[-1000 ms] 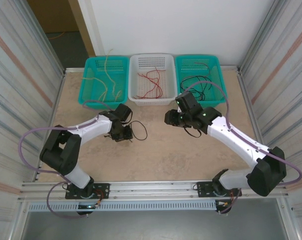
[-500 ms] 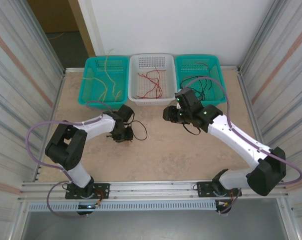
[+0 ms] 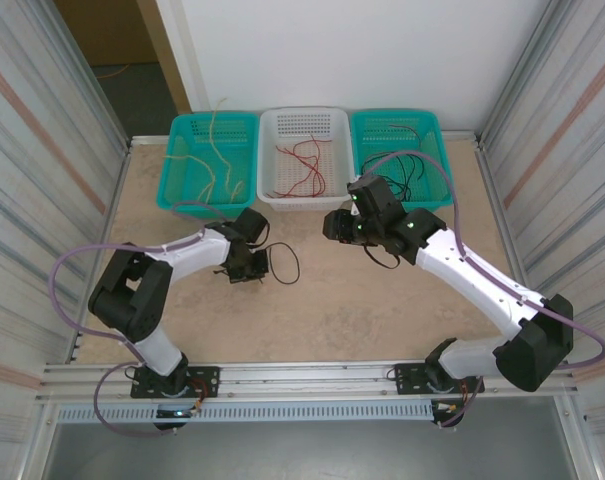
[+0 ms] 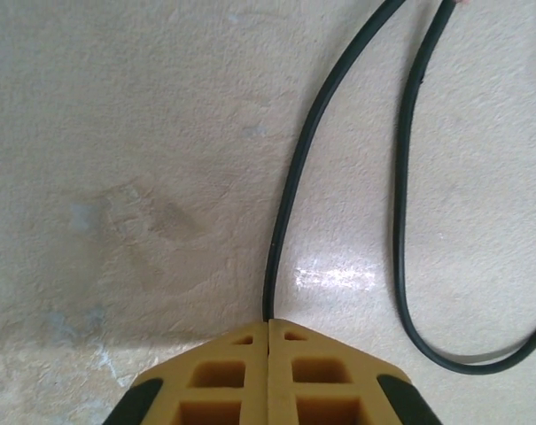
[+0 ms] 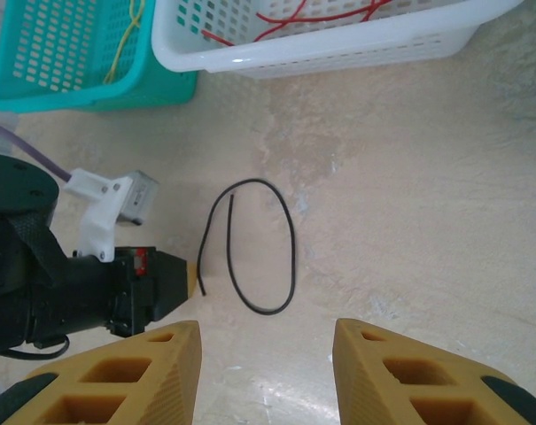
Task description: Untangle the cables
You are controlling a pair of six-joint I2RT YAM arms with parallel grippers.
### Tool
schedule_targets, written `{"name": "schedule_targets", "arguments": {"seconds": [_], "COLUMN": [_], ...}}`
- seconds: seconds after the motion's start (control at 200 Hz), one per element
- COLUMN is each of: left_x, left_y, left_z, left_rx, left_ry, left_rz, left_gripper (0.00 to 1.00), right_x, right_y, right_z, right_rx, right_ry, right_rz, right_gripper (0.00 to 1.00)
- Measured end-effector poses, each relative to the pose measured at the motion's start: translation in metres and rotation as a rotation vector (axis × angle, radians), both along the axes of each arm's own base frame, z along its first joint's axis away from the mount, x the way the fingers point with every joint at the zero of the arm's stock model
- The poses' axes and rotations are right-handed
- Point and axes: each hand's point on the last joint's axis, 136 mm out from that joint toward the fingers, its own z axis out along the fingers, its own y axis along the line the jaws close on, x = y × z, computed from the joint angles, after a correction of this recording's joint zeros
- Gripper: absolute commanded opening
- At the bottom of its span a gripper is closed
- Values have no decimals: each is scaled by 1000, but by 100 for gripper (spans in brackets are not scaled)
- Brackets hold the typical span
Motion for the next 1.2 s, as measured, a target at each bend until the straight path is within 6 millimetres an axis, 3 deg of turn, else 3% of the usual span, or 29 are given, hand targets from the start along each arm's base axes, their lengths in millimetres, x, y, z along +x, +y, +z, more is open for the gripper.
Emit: {"name": "schedule_targets", "arguments": {"seconds": [0.331, 0.576, 0.862, 1.082, 1.197], "left_x": [8, 10, 11, 12, 15], "left_y": [4, 7, 2, 1, -1], "left_z": [3, -7, -6, -3, 14], "left_rx": [-3, 12, 11, 8, -18], "left_ry": [-26, -10, -28, -40, -87], "left_rz": [13, 12, -10, -23, -38], "left_gripper": [22, 22, 0, 0, 0], "right_x": [-2, -4, -3, -3, -3], "right_y": [4, 7, 8, 8, 7], "right_z": [-5, -8, -12, -10, -9], "right_rx": [-11, -18, -25, -25, -32], "right_ry": [10, 18, 26, 24, 25], "right_rz": [11, 20, 22, 21, 17], "right_gripper": [43, 43, 43, 43, 44]}}
